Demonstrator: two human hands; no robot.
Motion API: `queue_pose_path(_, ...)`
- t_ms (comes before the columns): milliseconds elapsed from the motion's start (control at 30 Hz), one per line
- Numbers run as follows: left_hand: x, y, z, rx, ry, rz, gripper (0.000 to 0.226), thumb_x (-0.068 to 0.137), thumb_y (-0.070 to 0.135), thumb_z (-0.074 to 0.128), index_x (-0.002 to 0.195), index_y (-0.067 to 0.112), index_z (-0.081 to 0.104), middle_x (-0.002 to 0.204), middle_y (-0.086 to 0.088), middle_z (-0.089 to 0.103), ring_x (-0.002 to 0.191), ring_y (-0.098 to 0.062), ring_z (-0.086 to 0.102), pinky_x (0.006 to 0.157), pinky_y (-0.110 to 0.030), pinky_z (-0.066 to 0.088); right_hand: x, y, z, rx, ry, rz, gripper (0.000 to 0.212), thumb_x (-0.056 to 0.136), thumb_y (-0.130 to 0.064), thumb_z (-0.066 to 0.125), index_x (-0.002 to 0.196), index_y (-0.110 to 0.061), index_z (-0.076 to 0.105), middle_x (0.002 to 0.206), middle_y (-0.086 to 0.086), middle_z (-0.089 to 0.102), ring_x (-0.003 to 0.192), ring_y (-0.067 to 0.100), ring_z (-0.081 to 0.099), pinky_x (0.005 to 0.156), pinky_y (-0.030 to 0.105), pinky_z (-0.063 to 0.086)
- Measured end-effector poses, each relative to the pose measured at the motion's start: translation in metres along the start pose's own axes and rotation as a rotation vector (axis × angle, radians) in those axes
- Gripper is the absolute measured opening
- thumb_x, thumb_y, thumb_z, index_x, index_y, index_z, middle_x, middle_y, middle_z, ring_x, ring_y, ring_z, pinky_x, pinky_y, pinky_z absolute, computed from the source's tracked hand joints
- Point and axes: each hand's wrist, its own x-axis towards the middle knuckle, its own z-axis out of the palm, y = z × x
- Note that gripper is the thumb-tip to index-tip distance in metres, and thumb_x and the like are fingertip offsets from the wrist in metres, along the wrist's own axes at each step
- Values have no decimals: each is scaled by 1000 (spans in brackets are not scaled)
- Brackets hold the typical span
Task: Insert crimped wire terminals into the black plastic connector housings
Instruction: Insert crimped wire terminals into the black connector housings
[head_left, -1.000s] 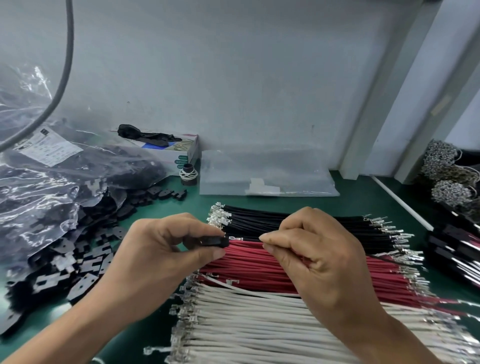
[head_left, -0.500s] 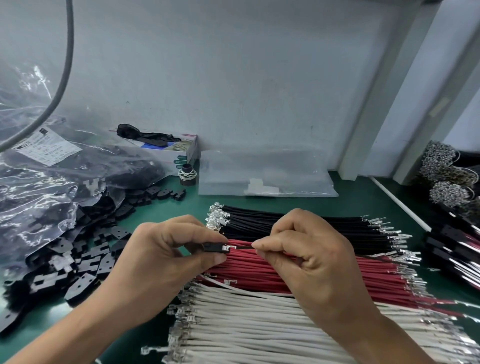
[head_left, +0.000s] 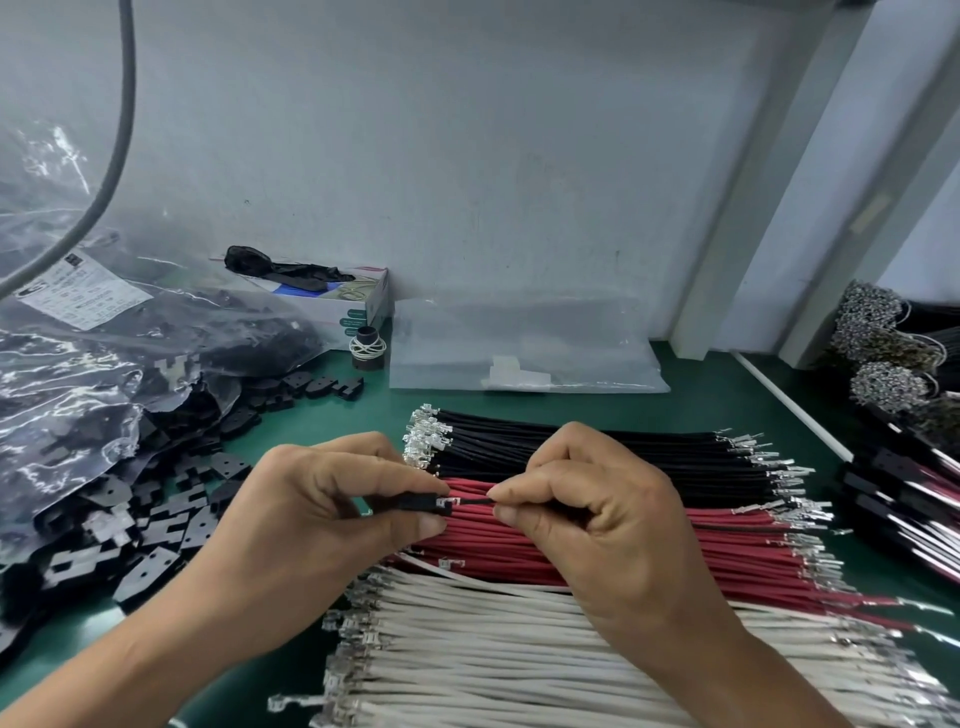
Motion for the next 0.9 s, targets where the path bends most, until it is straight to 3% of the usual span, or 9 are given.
queue_pose_path(167, -1, 0, 2, 126, 15, 4, 24, 73, 36, 87, 92, 50, 80, 83, 9, 72, 60, -11, 61, 51, -15, 43, 2, -6, 5, -220, 18, -175, 8, 89, -19, 72, 89, -14, 78, 81, -11, 56, 73, 8, 56, 64, 17, 44)
queue_pose_path(300, 0, 1, 0, -15, -10, -8, 19, 74, 41, 89, 92, 42, 83, 82, 4, 74, 62, -16, 65, 54, -22, 48, 1, -3, 5, -35, 13, -48, 5, 85, -12, 78, 89, -15, 80, 82, -10, 60, 78, 12, 62, 70, 14, 44)
queue_pose_path(433, -1, 4, 3, 8, -36, 6, 24, 73, 28, 88, 91, 43, 82, 82, 5, 74, 62, -7, 64, 54, -12, 46, -1, -7, 9, -80, -26, -86, 6, 87, -17, 74, 91, -15, 79, 83, -12, 59, 78, 9, 61, 70, 12, 43)
queue_pose_path(633, -1, 8, 7, -5, -11, -29, 18, 71, 32, 84, 86, 42, 83, 74, 4, 71, 53, 1, 54, 49, -8, 38, 1, -5, 2, -153, -53, -62, 9, 89, -24, 73, 92, -17, 79, 84, -14, 60, 78, 7, 61, 71, 11, 41)
queue_pose_path(900, -1, 11, 4, 40, 14, -2, 17, 70, 34, 83, 84, 43, 82, 73, 6, 69, 53, -2, 53, 49, -11, 38, 4, -14, 11, -326, 10, -251, 14, 94, -18, 66, 87, -9, 75, 83, -5, 59, 77, 13, 57, 65, 31, 50)
